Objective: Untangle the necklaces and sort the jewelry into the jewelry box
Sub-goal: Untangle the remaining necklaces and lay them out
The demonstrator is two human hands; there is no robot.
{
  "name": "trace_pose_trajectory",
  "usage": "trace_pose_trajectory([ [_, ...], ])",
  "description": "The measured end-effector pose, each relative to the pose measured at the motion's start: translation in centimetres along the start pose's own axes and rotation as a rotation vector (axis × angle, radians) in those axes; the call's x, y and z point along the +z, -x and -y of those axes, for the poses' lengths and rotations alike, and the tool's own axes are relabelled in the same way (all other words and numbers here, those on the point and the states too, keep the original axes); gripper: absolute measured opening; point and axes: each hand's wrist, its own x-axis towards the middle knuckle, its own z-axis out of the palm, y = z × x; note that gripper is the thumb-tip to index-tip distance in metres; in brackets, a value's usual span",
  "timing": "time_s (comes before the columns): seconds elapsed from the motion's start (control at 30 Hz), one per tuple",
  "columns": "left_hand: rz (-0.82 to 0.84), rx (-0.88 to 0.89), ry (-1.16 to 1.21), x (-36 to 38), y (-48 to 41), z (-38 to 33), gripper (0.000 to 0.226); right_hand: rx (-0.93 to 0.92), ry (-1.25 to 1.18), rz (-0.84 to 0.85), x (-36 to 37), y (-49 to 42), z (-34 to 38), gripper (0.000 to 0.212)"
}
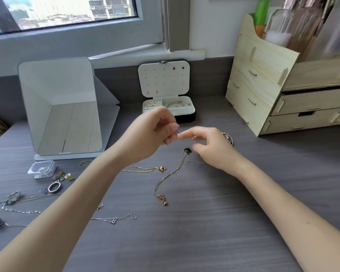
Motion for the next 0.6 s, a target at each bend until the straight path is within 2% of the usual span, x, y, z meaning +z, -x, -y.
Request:
trace_pose_trajectory([
  [0.1,0.010,0.030,0.134,-0.4,-0.3,-2.0,0.012,0.028,-0.393,0.184,-1.1,0.8,1.4,0.045],
  [0.17,0.011,0.037,0.221,-0.9,-0.5,-3.2,0.015,0.029,-0.488,0.231,-1.7,1.4,1.9,0.038],
  [0.33,-0.089,-0.012,0.336,-3.0,-0.1,-4.1,0.020,0.054,-0.489,0.236,-2.9,3.1,2.2,0.015],
  [0.5,-0.254,-0.178,0.348,-5.6,2.8,-1.2,0.018,0.124,-0.304,0.206,-4.2,5.6,2.0,0.021],
  [0.6,-0.308,-0.336,0.345,-7.0,6.1,1.8,0.018,0.162,-0.205,0.293,-3.6,7.0,3.0,0.020],
])
